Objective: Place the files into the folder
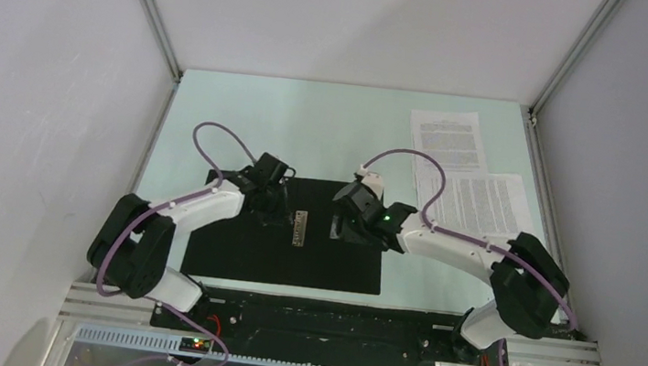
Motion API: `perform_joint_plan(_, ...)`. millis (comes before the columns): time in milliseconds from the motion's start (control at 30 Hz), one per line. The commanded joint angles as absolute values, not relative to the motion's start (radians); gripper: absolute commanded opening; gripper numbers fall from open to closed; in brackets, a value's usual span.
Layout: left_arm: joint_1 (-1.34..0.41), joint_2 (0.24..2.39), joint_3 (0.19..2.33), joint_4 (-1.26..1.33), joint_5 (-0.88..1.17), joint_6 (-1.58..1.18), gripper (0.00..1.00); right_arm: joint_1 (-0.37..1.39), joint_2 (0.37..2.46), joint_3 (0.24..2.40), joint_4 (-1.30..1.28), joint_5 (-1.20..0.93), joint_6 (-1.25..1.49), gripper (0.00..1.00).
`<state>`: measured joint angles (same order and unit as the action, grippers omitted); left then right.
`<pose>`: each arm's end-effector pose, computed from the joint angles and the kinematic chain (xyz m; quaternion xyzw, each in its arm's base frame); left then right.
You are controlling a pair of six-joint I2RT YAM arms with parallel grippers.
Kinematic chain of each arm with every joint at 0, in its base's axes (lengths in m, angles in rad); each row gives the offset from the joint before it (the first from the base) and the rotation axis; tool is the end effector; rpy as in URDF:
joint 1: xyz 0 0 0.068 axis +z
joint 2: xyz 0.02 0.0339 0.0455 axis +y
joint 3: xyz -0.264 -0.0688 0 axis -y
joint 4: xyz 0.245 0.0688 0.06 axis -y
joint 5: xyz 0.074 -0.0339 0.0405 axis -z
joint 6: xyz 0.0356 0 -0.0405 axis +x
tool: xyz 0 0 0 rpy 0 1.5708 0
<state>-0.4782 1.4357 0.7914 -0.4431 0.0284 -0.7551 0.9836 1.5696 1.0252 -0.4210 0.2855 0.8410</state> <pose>0.2368 -0.1239 0.1789 -0.1306 0.9620 -0.1497 0.1873 0.1867 0.2624 0.2130 -0.0250 0.9454 0.1503 0.2880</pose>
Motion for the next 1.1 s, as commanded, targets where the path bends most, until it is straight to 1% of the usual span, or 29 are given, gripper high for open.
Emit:
perform_joint_plan(0, -0.556, 1.478, 0.825, -0.417, -0.066, -0.862, 0.27, 0.924, 1.457, 0.964, -0.398, 0.256, 0.791, 0.63)
perform_joint_plan(33, -0.573, 1.484, 0.821, -0.417, -0.092, -0.895, 0.21, 0.917, 1.447, 0.948, -0.397, 0.254, 0.785, 0.63)
perform_joint_plan(167, -0.620, 1.509, 0.799, -0.416, -0.150, -0.974, 0.08, 0.882, 1.389, 0.900, -0.393, 0.238, 0.763, 0.64)
perform_joint_plan(233, -0.651, 1.528, 0.808, -0.415, -0.158, -0.983, 0.03, 0.869, 1.369, 0.878, -0.385, 0.228, 0.759, 0.64)
perform_joint_plan(333, -0.699, 1.550, 0.825, -0.415, -0.163, -1.003, 0.00, 0.858, 1.350, 0.856, -0.378, 0.223, 0.759, 0.64)
perform_joint_plan(567, -0.793, 1.527, 0.813, -0.399, -0.143, -1.140, 0.00, 0.856, 1.328, 0.821, -0.376, 0.228, 0.762, 0.64)
perform_joint_plan(700, -0.821, 1.518, 0.857, -0.396, -0.101, -1.168, 0.00, 0.863, 1.321, 0.817, -0.379, 0.235, 0.765, 0.64)
perform_joint_plan(767, -0.826, 1.504, 0.861, -0.388, -0.083, -1.214, 0.04, 0.870, 1.320, 0.815, -0.382, 0.246, 0.765, 0.64)
perform_joint_plan(800, -0.827, 1.501, 0.860, -0.377, -0.066, -1.236, 0.09, 0.873, 1.322, 0.815, -0.382, 0.251, 0.765, 0.64)
perform_joint_plan(833, -0.828, 1.500, 0.863, -0.353, -0.059, -1.238, 0.11, 0.877, 1.326, 0.815, -0.380, 0.259, 0.769, 0.64)
perform_joint_plan(933, -0.823, 1.523, 0.913, -0.340, -0.026, -1.201, 0.19, 0.884, 1.338, 0.816, -0.364, 0.263, 0.777, 0.64)
perform_joint_plan(1067, -0.775, 1.508, 0.934, -0.343, 0.026, -1.116, 0.27, 0.917, 1.349, 0.821, -0.330, 0.262, 0.794, 0.64)
